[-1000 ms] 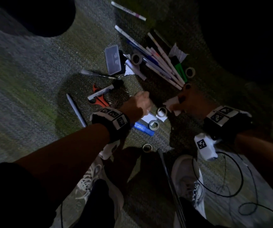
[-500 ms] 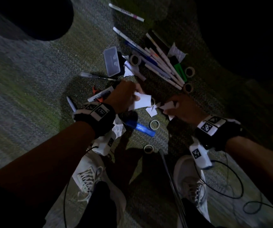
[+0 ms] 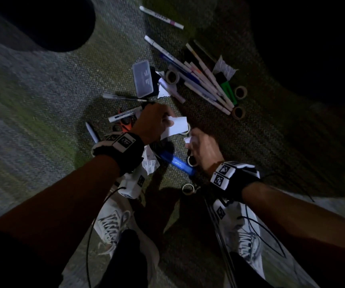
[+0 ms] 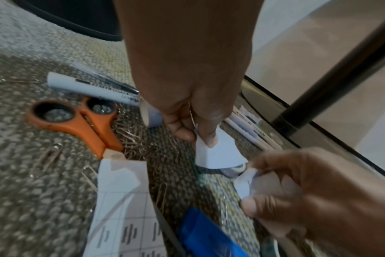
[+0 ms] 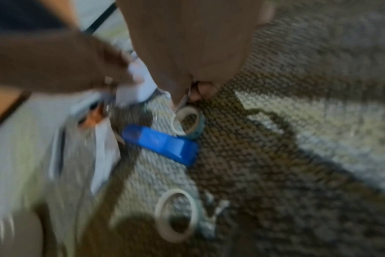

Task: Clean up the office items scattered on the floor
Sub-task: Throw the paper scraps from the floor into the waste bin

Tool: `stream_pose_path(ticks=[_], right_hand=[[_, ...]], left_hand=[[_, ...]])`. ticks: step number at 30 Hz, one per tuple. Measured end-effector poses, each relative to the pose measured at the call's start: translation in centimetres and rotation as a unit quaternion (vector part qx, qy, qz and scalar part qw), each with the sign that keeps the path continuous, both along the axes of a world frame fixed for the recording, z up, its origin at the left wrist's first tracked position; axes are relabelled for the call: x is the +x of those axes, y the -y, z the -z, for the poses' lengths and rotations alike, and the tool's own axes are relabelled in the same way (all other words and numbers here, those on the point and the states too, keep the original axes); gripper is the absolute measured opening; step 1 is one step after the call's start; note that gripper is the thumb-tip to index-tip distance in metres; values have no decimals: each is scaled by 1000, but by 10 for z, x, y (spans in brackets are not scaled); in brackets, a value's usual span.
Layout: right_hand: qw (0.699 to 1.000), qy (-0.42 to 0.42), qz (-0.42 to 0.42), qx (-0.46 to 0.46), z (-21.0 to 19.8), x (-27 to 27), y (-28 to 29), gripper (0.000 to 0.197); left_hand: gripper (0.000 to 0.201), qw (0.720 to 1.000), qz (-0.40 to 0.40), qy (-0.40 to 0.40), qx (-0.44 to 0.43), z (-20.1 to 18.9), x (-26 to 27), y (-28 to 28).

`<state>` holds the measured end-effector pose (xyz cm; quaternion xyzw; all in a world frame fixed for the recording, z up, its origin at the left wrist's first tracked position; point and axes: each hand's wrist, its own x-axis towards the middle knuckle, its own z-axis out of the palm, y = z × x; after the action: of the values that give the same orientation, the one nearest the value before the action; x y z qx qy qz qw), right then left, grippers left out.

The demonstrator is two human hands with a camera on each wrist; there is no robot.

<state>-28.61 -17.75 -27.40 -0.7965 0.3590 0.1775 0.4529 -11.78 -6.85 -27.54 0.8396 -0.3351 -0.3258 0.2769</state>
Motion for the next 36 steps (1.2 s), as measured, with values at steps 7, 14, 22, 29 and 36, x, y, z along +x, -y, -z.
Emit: stream_pose_path(ticks=[7, 14, 22, 29, 36], right_hand=[[998, 18, 52, 25, -16, 6, 30, 27], [991, 96, 93, -29, -97, 57, 71, 22], [959, 274, 29, 58, -217, 244, 7, 14], [929, 365, -52, -34, -312, 396, -63, 40], [938, 308, -120, -108, -310, 410, -27, 40]], left_hand=[[15, 1000, -23, 1, -3, -39, 25, -5], [17, 987, -123, 42, -93, -120, 64, -23], [7, 926, -290, 123, -207, -258, 155, -78], [16, 880, -380, 220, -183, -322, 245, -112], [33, 890, -343, 281, -105, -315, 261, -98]])
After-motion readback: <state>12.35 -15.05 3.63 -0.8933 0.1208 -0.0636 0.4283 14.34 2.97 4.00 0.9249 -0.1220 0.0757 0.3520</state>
